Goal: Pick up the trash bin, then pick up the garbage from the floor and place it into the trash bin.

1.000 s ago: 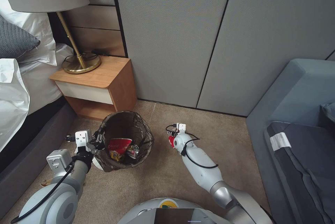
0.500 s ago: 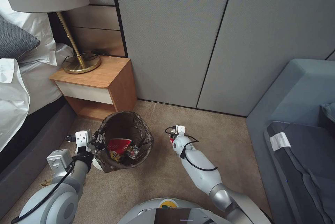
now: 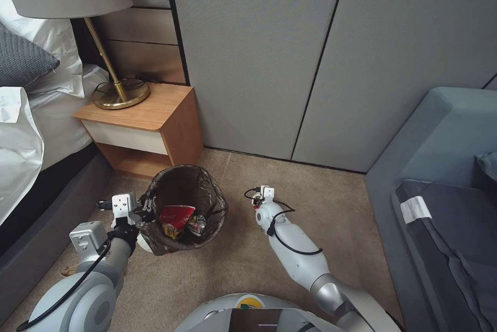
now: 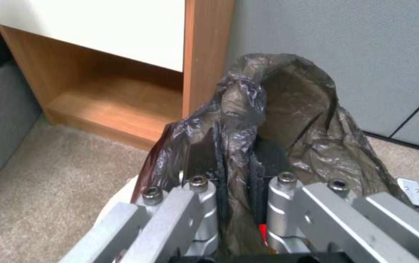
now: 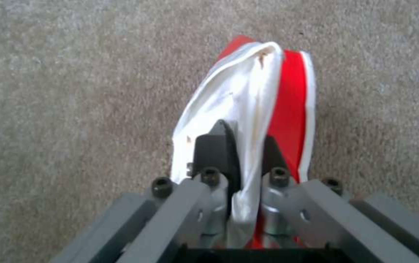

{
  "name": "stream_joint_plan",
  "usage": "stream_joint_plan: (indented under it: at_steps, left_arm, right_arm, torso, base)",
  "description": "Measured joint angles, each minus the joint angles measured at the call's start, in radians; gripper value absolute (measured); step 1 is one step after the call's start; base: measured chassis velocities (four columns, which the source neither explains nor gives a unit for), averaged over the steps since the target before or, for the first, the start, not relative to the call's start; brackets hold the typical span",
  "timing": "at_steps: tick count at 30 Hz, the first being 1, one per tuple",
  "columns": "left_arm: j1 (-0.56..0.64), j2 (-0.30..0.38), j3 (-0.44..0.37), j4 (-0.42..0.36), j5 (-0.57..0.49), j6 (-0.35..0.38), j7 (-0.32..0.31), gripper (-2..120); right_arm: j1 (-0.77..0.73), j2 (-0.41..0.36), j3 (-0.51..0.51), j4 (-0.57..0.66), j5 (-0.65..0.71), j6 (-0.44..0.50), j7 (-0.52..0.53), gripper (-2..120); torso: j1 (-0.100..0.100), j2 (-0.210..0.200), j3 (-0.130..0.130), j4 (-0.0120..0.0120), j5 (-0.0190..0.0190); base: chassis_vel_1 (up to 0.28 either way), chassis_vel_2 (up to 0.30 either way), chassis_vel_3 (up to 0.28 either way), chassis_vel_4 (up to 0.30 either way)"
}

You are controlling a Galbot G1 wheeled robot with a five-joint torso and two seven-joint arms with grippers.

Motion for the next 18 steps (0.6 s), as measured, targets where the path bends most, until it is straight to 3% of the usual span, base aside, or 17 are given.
stream_joint_plan:
  at_steps: [10,13,14,16,18]
  left_arm:
    - [0.0,0.0,-0.004,0.0,0.0,-0.002,-0.001,8]
    - [-0.002,0.0,-0.004,0.0,0.0,-0.003,-0.001,8]
    - [-0.002,0.0,-0.004,0.0,0.0,-0.003,-0.001,8]
    - [-0.005,0.001,-0.002,0.0,-0.001,-0.003,-0.002,8]
    - [-0.005,0.001,-0.001,0.0,0.0,-0.003,-0.002,8]
  right_arm:
    - [-0.053,-0.083,0.002,0.132,0.008,0.007,0.006,0]
    - [-0.1,-0.163,0.008,0.317,0.056,-0.011,0.022,0]
    - [-0.1,-0.163,0.008,0.317,0.056,-0.011,0.022,0]
    - [-0.135,-0.223,0.018,0.474,0.099,-0.029,0.03,0]
    - [-0.142,-0.238,0.021,0.512,0.114,-0.034,0.036,0]
  torso:
    - [0.0,0.0,0.0,-0.0002,-0.0001]
    - [0.0,0.0,0.0,-0.0005,0.0]
    - [0.0,0.0,0.0,-0.0005,0.0]
    - [0.0,0.0,0.0,-0.0003,0.0]
    - [0.0,0.0,0.0,-0.0002,0.0001]
  base:
    - [0.0,0.0,0.0,0.0]
    - [0.0,0.0,0.0,0.0]
    - [0.0,0.0,0.0,0.0]
    - [0.0,0.0,0.0,0.0]
    - [0.0,0.0,0.0,0.0]
